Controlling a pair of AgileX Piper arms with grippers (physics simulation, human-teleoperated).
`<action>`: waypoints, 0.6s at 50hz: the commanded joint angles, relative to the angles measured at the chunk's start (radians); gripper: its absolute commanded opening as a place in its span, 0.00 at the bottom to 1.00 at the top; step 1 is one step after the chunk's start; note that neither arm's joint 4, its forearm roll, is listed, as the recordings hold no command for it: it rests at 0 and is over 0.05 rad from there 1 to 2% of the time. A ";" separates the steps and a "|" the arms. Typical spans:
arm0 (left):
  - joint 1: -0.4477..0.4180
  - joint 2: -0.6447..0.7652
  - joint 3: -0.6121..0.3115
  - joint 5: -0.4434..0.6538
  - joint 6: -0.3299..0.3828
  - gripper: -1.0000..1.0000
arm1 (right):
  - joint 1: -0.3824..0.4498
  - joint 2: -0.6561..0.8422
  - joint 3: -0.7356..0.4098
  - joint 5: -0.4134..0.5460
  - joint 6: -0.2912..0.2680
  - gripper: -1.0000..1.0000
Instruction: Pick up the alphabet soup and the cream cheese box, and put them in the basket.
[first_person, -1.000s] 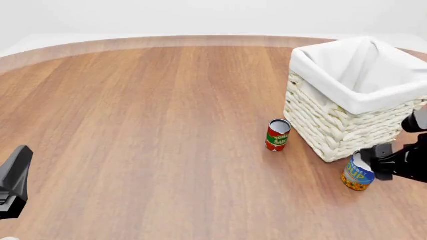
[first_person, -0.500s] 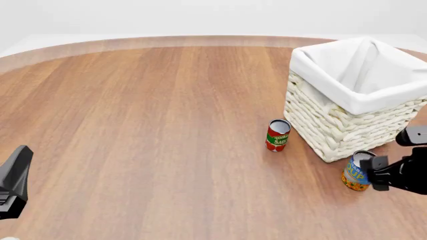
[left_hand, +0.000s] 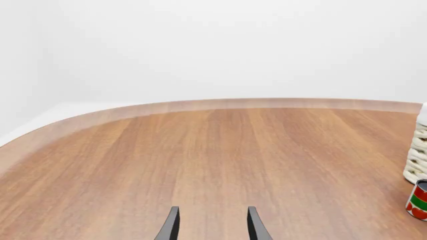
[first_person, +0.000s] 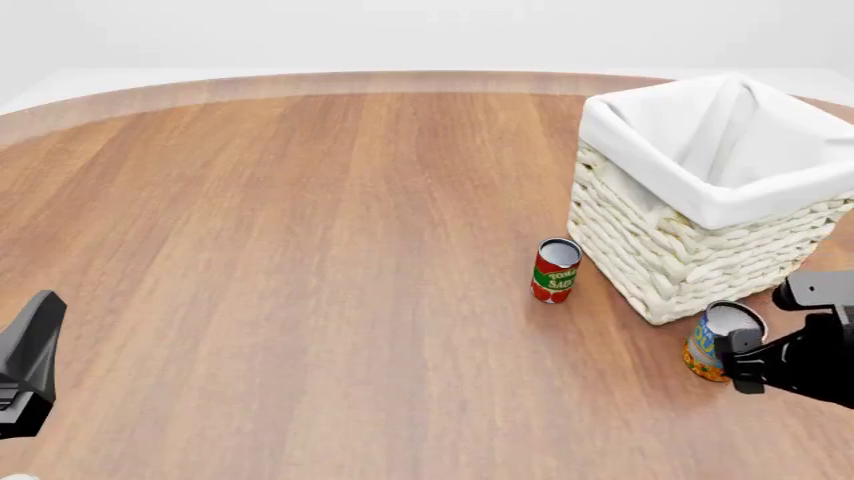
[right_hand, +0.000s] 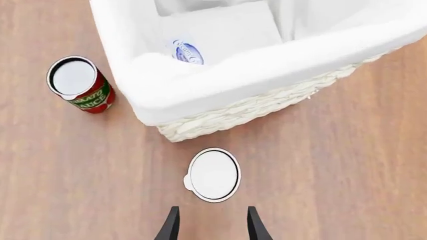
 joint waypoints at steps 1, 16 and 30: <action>0.000 0.000 0.000 0.000 0.000 1.00 | -0.020 0.076 0.031 -0.083 -0.011 1.00; 0.000 0.000 0.000 0.000 0.000 1.00 | -0.024 0.137 0.064 -0.146 -0.036 1.00; 0.000 0.000 0.000 0.000 0.000 1.00 | -0.024 0.182 0.072 -0.182 -0.048 1.00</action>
